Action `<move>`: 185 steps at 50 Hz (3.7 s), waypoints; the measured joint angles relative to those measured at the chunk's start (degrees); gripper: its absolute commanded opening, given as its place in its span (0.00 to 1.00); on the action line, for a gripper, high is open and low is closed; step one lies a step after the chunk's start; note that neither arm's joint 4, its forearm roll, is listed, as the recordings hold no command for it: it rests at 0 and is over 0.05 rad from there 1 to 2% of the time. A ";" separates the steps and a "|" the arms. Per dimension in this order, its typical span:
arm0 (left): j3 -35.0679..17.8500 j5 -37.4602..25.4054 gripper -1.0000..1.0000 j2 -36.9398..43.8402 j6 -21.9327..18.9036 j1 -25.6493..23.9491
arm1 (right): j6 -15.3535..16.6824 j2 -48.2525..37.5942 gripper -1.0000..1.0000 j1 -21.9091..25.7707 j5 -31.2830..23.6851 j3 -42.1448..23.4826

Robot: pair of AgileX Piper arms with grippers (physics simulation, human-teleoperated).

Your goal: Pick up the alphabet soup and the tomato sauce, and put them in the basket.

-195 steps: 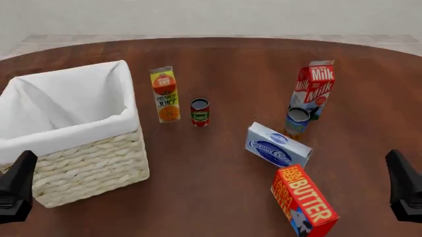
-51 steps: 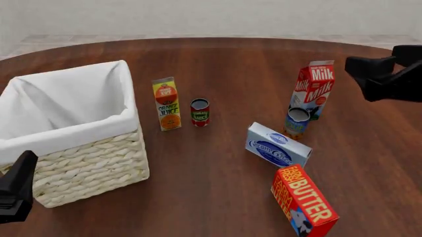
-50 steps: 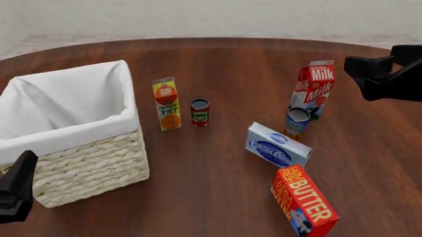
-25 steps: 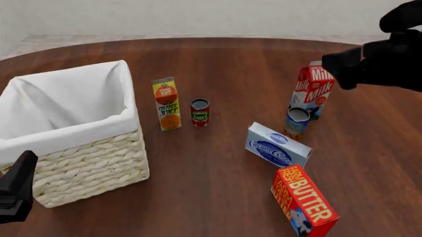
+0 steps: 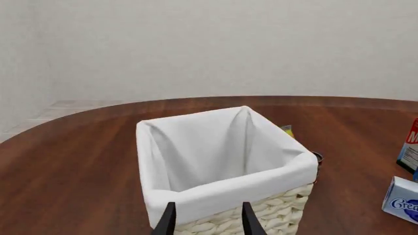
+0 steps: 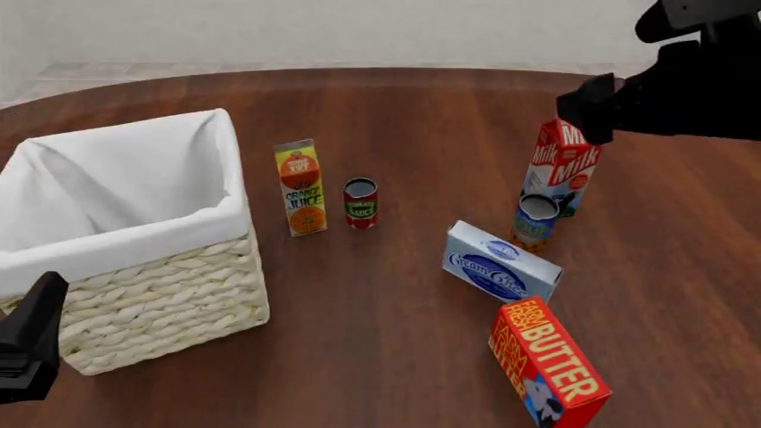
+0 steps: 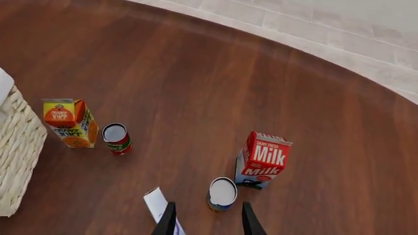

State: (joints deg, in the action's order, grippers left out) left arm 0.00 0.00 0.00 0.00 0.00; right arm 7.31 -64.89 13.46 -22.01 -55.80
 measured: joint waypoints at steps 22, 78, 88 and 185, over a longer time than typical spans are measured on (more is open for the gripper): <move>0.00 0.00 1.00 0.00 0.00 0.00 | -0.41 -7.57 1.00 -1.11 -2.68 -5.22; 0.00 0.00 1.00 0.00 0.00 0.00 | -1.01 -22.21 1.00 -7.27 -0.94 -8.48; 0.00 0.00 1.00 0.00 0.00 0.00 | -1.26 -23.37 1.00 -7.46 -0.04 -8.05; 0.00 0.00 1.00 0.00 0.00 0.00 | -2.30 -33.83 1.00 -6.36 9.96 -3.25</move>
State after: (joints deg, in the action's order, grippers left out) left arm 0.00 0.00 0.00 0.00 0.00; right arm 5.01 -98.72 7.10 -12.05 -59.06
